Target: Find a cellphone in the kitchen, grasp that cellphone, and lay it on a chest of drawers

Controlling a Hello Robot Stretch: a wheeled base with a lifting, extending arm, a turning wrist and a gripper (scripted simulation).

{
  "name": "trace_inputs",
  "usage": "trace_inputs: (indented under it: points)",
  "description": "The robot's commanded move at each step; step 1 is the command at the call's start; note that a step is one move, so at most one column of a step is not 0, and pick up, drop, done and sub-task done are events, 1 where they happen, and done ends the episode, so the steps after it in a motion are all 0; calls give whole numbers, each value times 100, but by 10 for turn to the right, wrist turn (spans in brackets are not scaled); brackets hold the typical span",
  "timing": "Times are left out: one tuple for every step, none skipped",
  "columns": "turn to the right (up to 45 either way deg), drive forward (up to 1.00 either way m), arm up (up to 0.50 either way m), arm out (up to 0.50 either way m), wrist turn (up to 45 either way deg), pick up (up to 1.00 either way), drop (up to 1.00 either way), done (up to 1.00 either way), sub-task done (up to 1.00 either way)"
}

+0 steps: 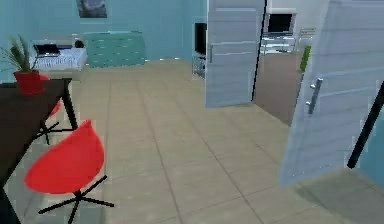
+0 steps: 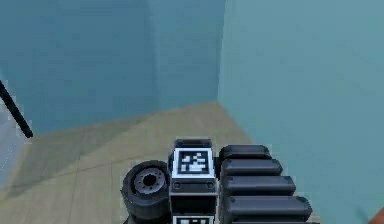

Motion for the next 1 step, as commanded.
trace_inputs:
  points:
    - [0, 100, 0, 0, 0, 0, 0, 0, 0]
